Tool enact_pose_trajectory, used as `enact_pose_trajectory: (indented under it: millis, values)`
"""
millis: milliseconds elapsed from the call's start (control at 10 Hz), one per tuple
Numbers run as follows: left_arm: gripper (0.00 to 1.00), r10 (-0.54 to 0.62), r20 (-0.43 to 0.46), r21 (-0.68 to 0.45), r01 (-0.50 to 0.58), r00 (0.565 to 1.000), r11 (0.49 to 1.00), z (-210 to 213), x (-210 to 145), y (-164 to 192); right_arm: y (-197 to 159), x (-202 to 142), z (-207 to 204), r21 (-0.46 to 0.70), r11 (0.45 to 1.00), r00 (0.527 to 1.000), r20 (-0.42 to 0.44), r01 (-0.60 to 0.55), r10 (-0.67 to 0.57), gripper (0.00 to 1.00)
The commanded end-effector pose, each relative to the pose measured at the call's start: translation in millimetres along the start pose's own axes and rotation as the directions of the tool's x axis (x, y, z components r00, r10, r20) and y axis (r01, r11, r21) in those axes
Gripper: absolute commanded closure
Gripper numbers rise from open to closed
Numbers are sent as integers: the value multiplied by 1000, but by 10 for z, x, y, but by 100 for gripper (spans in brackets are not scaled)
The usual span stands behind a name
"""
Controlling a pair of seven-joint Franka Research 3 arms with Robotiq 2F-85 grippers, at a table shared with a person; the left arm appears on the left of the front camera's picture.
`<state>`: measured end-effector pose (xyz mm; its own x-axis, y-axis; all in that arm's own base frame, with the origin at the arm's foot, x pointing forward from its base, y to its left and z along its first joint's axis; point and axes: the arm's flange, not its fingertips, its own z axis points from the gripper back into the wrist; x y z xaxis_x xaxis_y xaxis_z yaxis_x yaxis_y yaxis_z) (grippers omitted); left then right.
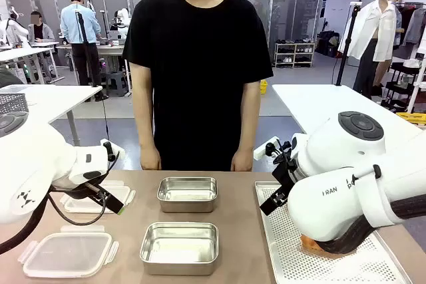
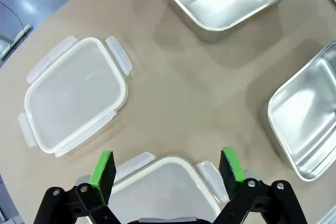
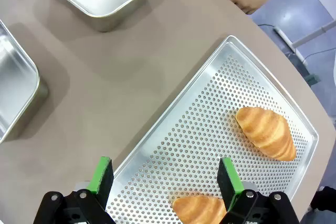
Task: Place the bread into the airtight container.
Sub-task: Pick up a Butter Roll and place it into an empty Airtight Container.
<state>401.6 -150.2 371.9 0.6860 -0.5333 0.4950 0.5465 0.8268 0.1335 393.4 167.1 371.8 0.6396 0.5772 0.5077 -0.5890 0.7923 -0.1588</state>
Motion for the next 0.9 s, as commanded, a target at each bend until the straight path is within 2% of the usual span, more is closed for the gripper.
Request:
enact_pose_trajectory:
  millis: [0, 800]
  values:
    - [0, 0, 0, 0, 0, 1000, 1000, 0, 1, -3, 0, 0, 0, 0, 1000, 1000, 0, 0, 0, 0]
    - [0, 0, 0, 0, 0, 1000, 1000, 0, 1, -3, 0, 0, 0, 0, 1000, 1000, 0, 0, 0, 0]
